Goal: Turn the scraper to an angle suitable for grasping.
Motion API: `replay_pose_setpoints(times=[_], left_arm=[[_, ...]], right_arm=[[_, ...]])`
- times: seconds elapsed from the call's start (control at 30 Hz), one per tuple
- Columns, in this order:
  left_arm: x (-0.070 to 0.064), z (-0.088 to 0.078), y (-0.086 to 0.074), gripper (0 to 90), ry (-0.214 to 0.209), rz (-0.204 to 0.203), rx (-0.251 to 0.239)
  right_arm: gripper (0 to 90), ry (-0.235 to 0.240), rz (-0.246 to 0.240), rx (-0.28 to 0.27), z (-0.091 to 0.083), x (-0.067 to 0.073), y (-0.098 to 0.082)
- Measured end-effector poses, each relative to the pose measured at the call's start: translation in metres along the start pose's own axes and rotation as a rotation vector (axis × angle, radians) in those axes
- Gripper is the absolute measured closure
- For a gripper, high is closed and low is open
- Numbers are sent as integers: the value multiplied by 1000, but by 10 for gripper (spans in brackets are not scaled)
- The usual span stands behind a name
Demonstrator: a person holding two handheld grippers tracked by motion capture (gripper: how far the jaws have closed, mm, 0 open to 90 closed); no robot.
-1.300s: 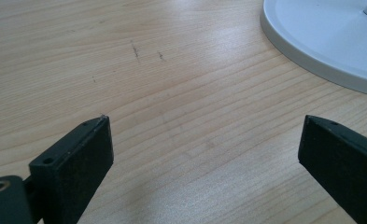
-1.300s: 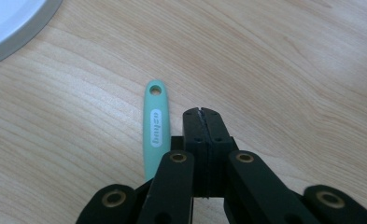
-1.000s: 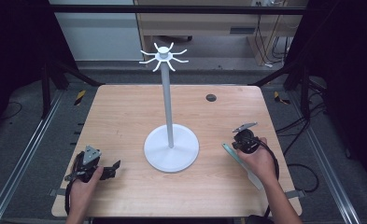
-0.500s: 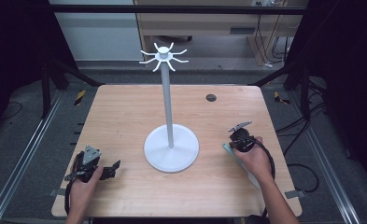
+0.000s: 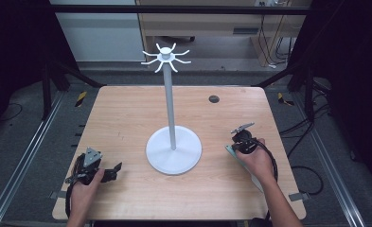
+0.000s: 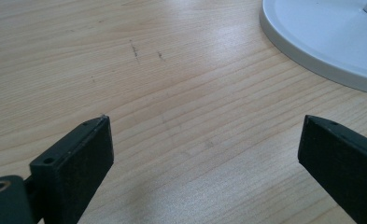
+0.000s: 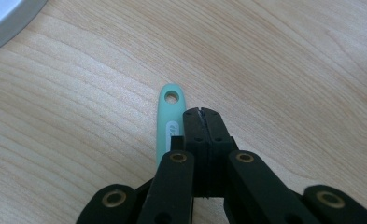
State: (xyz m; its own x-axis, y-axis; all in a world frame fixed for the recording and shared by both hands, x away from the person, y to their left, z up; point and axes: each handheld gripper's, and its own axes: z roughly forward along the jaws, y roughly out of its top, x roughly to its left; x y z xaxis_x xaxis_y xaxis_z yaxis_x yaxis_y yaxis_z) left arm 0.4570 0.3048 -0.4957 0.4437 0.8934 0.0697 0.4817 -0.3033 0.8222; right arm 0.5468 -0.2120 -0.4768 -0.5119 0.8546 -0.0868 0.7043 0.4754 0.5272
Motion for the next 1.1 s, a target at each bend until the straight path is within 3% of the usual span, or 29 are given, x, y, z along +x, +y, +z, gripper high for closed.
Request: replay_pose_setpoints(times=[0.37, 1.1], left_arm=[[0, 0, 0, 29, 0, 0, 2], [-6, 0, 1, 29, -17, 23, 14]], right_arm=[[900, 4, 7, 5, 1, -1, -1], [900, 95, -31, -3, -6, 17, -4]])
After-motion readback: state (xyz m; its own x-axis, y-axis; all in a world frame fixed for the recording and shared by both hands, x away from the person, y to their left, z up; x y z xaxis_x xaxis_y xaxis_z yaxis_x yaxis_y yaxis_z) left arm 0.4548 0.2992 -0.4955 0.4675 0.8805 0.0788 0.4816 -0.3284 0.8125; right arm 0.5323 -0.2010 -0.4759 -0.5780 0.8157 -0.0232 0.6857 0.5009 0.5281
